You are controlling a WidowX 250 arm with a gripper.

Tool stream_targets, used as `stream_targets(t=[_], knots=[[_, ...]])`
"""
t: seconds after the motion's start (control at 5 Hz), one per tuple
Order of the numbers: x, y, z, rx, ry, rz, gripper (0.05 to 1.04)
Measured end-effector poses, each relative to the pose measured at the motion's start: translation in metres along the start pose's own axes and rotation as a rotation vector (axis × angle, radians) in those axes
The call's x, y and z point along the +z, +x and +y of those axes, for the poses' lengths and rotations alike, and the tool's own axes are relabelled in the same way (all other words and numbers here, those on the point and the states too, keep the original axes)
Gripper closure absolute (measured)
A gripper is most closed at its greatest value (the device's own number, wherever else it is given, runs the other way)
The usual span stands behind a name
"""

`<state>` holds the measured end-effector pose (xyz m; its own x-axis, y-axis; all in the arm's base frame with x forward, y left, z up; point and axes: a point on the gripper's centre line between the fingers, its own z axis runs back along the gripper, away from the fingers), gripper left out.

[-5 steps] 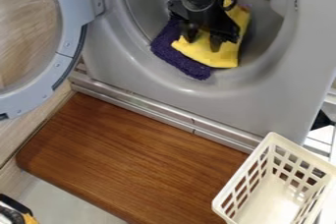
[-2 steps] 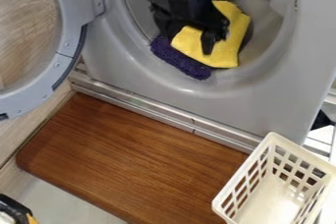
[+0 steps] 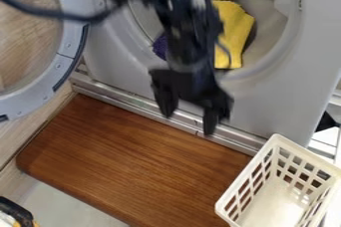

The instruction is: Take the yellow cloth and put it on the washing clothes

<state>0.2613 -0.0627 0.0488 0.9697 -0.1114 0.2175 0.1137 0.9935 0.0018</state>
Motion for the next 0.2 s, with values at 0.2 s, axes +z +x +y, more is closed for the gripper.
stream_targets(t=[0.2], knots=[[-0.0160, -0.0187, -0.0075, -0.022, 0.063, 0.026, 0.084]])
